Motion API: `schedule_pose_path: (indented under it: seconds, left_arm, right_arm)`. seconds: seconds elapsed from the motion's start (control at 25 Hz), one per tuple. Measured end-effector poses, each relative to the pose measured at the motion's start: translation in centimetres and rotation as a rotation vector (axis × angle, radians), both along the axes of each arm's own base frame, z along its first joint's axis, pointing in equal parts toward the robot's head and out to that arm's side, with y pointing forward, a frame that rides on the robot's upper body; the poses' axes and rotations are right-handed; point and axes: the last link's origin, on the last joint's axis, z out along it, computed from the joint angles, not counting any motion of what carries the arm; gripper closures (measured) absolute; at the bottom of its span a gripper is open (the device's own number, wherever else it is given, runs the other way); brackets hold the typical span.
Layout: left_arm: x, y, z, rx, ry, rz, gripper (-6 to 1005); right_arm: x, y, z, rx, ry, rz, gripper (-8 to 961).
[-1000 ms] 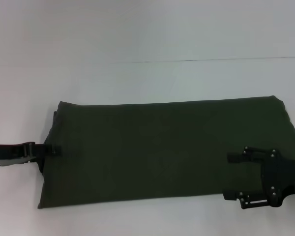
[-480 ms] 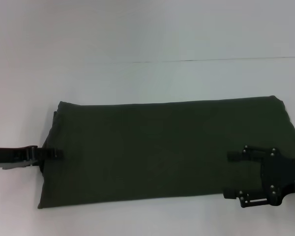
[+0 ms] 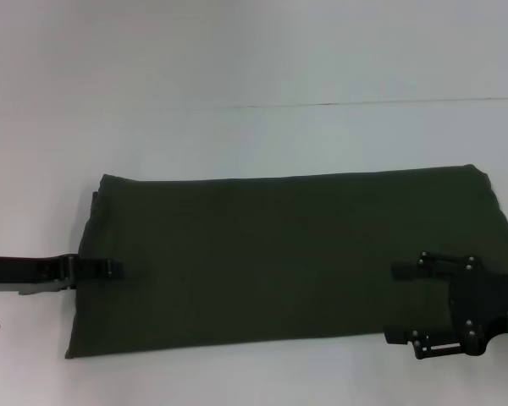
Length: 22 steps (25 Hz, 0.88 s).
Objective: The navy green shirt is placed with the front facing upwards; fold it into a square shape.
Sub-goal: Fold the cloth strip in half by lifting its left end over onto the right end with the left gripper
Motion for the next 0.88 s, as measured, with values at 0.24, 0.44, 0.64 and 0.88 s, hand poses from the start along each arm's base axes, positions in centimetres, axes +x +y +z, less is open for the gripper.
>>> schedule_pose_path:
  seconds: [0.24,0.44,0.64,0.88]
  left_arm:
    - [0.3,0.2,-0.5,-0.011,-0.005,-0.007,211]
    - [0.6,0.4,-0.7,-0.013,-0.007,-0.021,211]
    - [1.0,0.5,-1.1,-0.023,-0.012,-0.031,212]
    - [1.2,0.7,-1.0,-0.017,-0.018,-0.03,446]
  right_arm:
    - [0.0,0.0,0.0,-0.001,0.0,0.0,6]
    - [0.0,0.0,0.0,-0.003,0.001,-0.001,7]
    - [0.0,0.0,-0.1,-0.007,0.005,-0.01,7]
    - [0.0,0.0,-0.1,-0.009,0.007,-0.011,7]
